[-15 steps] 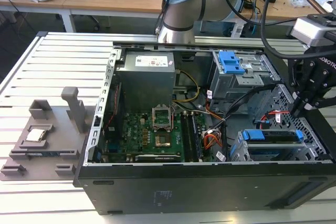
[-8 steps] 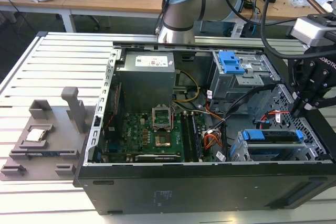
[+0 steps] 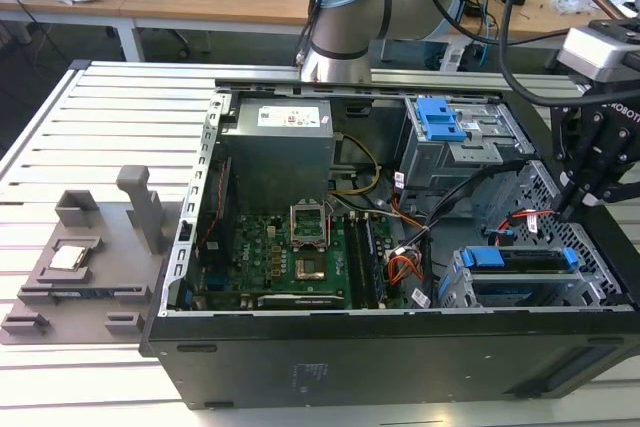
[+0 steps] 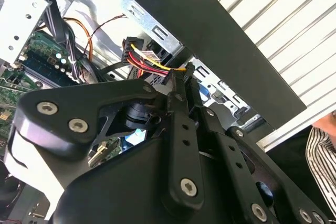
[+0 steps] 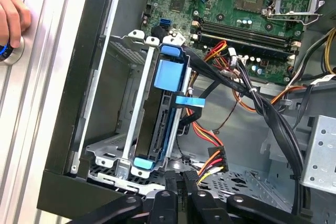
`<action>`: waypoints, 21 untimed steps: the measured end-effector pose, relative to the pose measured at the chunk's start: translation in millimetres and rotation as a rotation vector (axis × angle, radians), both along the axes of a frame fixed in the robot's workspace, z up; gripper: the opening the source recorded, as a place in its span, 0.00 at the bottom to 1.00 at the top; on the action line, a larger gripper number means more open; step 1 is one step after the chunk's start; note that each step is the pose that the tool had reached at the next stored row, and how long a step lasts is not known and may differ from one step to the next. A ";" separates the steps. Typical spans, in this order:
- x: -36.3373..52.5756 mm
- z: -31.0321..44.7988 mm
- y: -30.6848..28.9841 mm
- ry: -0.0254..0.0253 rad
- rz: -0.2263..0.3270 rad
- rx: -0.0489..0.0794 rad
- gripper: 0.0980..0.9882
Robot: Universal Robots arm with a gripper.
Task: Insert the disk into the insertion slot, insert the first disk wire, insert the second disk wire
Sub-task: 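Insert the first disk wire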
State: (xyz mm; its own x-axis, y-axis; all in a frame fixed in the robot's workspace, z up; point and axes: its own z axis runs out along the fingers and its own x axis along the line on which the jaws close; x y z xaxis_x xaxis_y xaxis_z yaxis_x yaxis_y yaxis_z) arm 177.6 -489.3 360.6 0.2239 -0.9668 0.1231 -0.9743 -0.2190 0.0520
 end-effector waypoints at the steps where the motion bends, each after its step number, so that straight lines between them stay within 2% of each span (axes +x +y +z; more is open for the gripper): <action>1: -0.2 0.0 0.0 0.0000 0.000 0.000 0.08; 3: -3.5 0.0 0.0 0.0000 0.000 0.000 0.08; 8: -23.3 -0.3 -0.3 0.0000 0.000 0.001 0.08; 10: -28.6 -1.3 -5.1 0.0000 0.000 0.001 0.08; 11: -30.1 -2.1 -9.4 0.0000 0.000 0.001 0.08; 13: -30.7 -3.2 -14.1 0.0000 0.000 0.001 0.08; 18: -30.9 -4.8 -16.4 -0.0001 -0.035 0.001 0.08; 21: -30.9 -6.0 -16.4 -0.0001 -0.123 0.002 0.08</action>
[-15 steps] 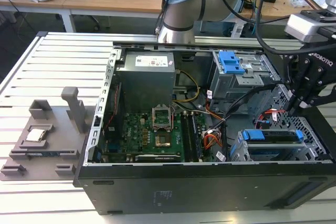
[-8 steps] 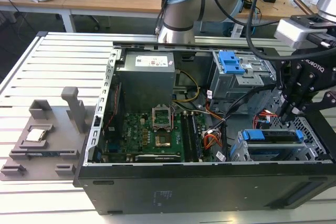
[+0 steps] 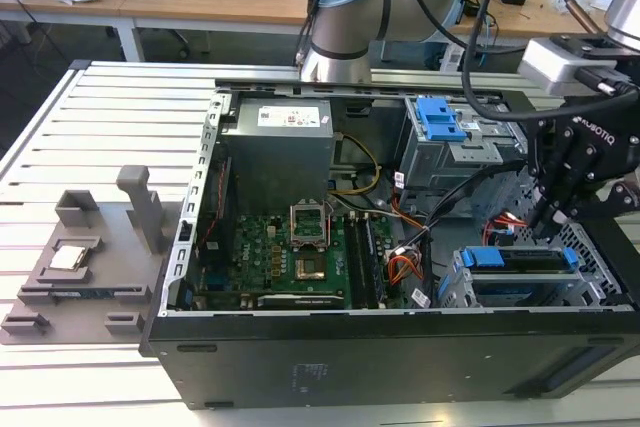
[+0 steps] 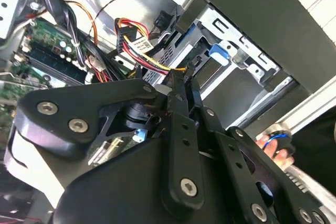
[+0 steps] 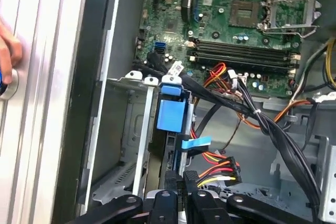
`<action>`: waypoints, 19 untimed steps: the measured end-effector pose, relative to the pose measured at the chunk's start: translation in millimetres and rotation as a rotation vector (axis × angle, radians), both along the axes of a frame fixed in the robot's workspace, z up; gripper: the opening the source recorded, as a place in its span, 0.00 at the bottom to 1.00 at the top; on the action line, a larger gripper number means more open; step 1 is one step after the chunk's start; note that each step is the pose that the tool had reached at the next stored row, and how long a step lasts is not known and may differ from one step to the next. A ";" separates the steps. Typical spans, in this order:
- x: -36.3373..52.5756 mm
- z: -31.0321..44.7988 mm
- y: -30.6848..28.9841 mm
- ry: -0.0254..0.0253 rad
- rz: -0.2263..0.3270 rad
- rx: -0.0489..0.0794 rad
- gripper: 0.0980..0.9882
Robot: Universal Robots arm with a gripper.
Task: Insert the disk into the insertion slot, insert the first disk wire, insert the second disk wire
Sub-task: 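Insert the first disk wire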
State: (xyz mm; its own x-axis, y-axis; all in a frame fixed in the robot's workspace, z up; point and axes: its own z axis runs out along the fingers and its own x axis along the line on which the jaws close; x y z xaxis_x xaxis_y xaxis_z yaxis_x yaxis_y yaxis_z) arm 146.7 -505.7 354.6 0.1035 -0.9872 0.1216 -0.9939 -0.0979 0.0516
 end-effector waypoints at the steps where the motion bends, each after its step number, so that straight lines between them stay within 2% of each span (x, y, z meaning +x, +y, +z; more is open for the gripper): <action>1: 0.0 0.1 0.0 0.0001 0.000 0.000 0.08; 2: 0.1 0.1 -0.4 0.0001 -0.001 0.003 0.08; 3: 0.1 0.1 -2.0 0.0001 -0.001 0.024 0.08; 6: 0.1 0.0 -7.0 0.0001 -0.001 0.075 0.08; 8: 0.1 -0.1 -11.2 0.0001 -0.001 0.090 0.08; 10: 0.1 -0.6 -16.2 0.0000 -0.002 0.097 0.08; 11: 0.1 -2.2 -22.2 0.0000 -0.003 0.103 0.08; 12: 0.0 -5.0 -24.9 -0.0002 -0.009 0.104 0.08; 17: 0.3 -8.7 -26.3 -0.0014 -0.034 0.104 0.08; 19: 0.9 -10.0 -28.8 -0.0020 -0.045 0.104 0.08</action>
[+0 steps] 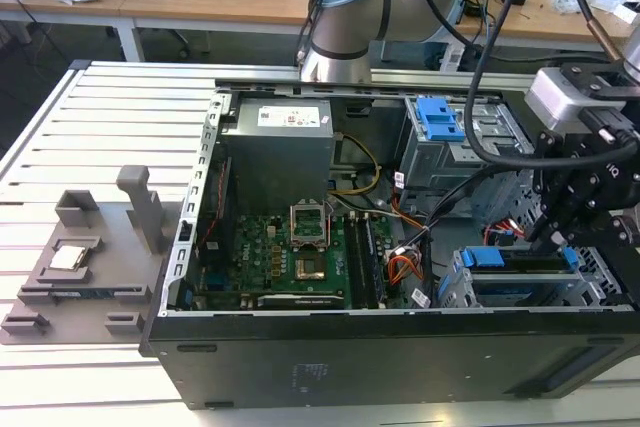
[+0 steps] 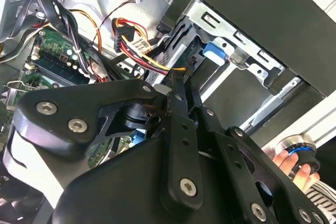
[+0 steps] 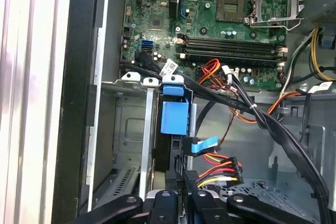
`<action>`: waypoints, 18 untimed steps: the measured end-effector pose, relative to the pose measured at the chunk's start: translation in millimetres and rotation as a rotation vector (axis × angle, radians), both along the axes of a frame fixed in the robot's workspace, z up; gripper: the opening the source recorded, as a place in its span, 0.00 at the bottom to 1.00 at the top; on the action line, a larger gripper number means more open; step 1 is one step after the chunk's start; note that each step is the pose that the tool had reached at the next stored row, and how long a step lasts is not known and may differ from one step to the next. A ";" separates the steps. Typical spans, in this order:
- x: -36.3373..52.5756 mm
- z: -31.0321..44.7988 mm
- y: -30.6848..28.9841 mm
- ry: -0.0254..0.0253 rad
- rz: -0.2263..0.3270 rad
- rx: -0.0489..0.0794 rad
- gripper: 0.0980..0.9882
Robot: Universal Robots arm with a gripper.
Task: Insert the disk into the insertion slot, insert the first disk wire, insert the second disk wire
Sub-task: 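Insert the first disk wire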
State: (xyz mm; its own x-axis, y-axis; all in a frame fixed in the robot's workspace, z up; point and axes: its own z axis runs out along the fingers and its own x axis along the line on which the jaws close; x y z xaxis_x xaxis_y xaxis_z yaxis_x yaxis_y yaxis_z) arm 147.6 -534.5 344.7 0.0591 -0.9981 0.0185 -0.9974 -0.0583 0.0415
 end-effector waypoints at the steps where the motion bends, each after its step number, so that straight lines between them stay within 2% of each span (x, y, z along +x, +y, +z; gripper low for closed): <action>1: 0.1 -0.6 -0.3 0.0000 -0.003 0.000 0.08; 18: 1.4 -11.0 -0.7 0.0001 -0.030 0.002 0.08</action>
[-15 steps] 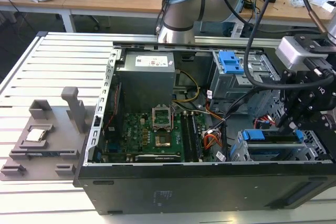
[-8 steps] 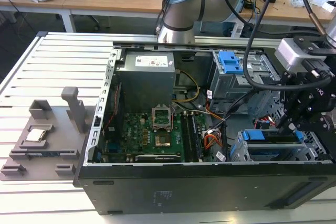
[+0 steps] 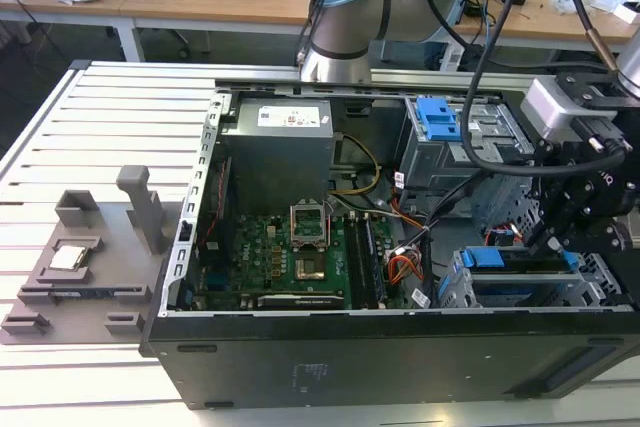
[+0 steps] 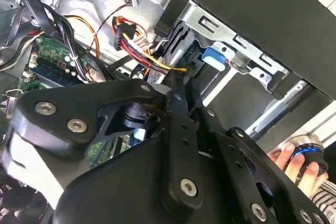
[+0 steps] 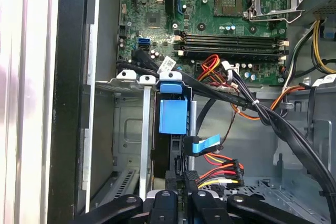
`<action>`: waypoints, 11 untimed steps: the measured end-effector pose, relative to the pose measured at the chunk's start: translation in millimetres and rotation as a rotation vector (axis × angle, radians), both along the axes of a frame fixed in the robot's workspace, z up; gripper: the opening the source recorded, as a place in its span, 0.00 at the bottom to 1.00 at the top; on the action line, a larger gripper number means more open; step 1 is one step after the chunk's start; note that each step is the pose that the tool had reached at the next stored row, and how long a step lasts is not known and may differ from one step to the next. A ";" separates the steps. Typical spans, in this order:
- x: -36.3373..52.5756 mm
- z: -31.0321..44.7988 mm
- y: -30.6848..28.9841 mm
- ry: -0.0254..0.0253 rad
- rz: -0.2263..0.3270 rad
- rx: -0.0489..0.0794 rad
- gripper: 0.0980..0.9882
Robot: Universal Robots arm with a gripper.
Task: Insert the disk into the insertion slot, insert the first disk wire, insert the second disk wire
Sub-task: 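Insert the first disk wire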
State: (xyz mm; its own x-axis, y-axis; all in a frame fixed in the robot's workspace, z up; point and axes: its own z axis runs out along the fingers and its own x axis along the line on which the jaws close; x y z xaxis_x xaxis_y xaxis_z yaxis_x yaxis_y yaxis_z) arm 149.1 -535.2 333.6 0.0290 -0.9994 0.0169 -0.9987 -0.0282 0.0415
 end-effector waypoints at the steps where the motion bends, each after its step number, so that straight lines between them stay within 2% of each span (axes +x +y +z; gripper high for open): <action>1: 0.0 0.4 0.0 -0.0001 0.000 -0.001 0.16; 2: 0.0 1.2 -0.1 -0.0001 0.000 -0.002 0.16; 3: 0.0 5.4 -0.1 0.0000 0.000 -0.002 0.16; 5: 0.0 18.6 0.1 -0.0001 0.000 -0.002 0.16; 7: 0.0 27.4 0.6 0.0000 0.000 -0.002 0.16; 9: 0.0 39.5 2.4 0.0000 0.000 -0.002 0.16; 11: 0.0 44.8 4.0 0.0000 0.000 -0.003 0.16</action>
